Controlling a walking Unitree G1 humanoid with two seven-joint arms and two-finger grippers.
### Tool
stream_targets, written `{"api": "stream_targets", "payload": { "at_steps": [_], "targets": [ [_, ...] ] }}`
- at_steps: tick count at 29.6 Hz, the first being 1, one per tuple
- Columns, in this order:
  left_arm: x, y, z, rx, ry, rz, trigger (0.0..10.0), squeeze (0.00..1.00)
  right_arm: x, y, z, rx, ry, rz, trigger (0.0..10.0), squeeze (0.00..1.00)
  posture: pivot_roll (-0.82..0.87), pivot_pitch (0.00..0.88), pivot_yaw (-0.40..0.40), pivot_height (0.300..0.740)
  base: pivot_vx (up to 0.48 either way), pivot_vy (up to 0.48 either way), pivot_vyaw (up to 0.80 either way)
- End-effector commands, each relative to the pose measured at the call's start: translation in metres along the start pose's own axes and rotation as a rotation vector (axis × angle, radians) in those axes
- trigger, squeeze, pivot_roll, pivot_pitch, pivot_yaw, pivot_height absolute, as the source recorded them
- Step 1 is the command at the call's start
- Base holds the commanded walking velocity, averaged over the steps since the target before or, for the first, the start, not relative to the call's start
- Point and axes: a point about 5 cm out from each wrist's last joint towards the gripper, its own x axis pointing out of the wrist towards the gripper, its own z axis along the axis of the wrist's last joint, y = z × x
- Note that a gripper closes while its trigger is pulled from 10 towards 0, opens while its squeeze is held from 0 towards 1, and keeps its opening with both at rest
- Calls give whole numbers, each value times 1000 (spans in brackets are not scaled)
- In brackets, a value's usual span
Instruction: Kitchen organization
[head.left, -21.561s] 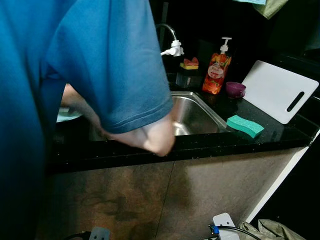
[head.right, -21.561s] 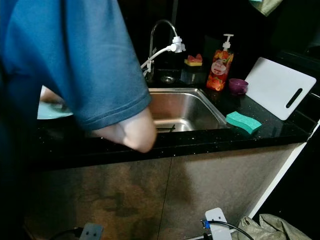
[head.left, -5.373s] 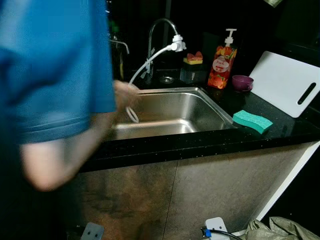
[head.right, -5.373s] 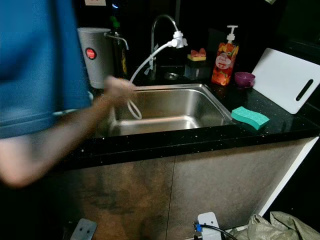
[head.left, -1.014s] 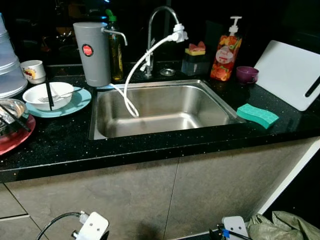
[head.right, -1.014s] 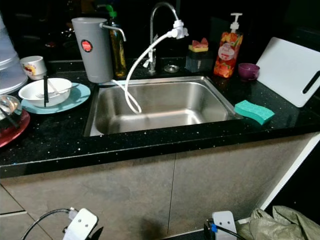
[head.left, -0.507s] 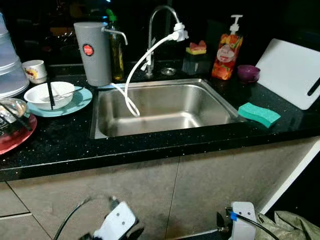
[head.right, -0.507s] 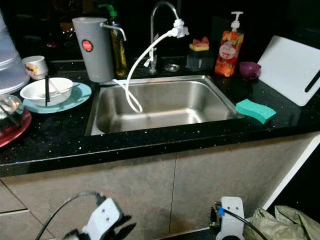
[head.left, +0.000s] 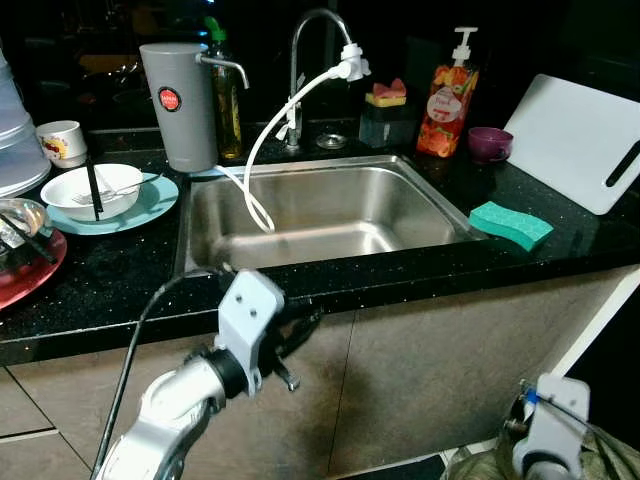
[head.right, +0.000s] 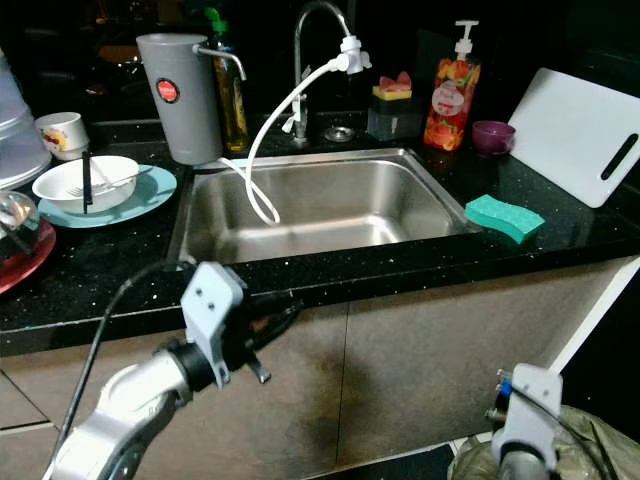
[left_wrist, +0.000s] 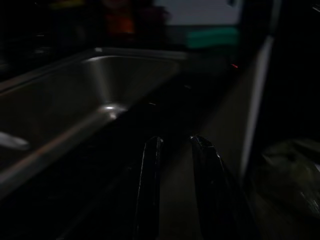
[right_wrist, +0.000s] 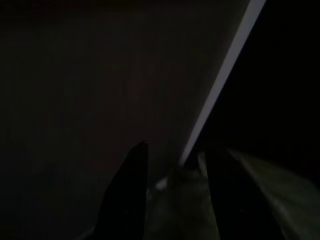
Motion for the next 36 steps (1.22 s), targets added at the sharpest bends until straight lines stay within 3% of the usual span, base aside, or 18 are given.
{"api": "stream_targets", "payload": {
  "at_steps": [1,2,6,9,10,18,20,24,28,32,36],
  "targets": [
    [4,7,20,13,-48,55,10000,0,10,-2,29,-12,-93,-32,10000,0,34,144,-38,740,0,0,0],
    [5,9,25,20,-60,70,10000,0,13,-2,39,-14,-125,-38,10000,0,34,144,-38,740,0,0,0],
    [9,20,43,181,-99,138,10000,0,21,3,92,-22,-301,-63,10000,0,40,144,-39,740,0,0,0],
    [9,26,49,202,-115,173,10000,0,21,5,110,-17,-361,-62,10000,0,41,141,-39,740,0,0,0],
    [10,35,57,214,-136,223,10000,0,19,8,132,-6,-432,-53,10000,0,40,141,-39,740,0,0,0],
    [6,59,64,290,-124,334,10000,0,5,28,184,41,-592,50,10000,0,40,141,-39,740,0,0,0],
    [6,61,64,297,-119,349,10000,0,4,32,188,51,-600,80,10000,0,40,141,-39,740,0,0,0],
    [0,76,69,385,-120,500,10000,0,-19,74,200,135,-607,407,10000,0,37,139,-43,740,0,0,0],
    [-6,79,63,422,-107,543,10000,0,-35,96,200,240,-548,570,10000,0,41,139,-41,740,0,0,0],
    [-9,73,58,340,-109,582,10000,0,-41,104,200,382,-497,609,10000,0,48,140,-36,740,0,0,0],
    [-10,72,59,383,-111,642,10000,0,-43,105,206,407,-508,612,10000,0,47,138,-33,740,0,0,0]
  ]
}}
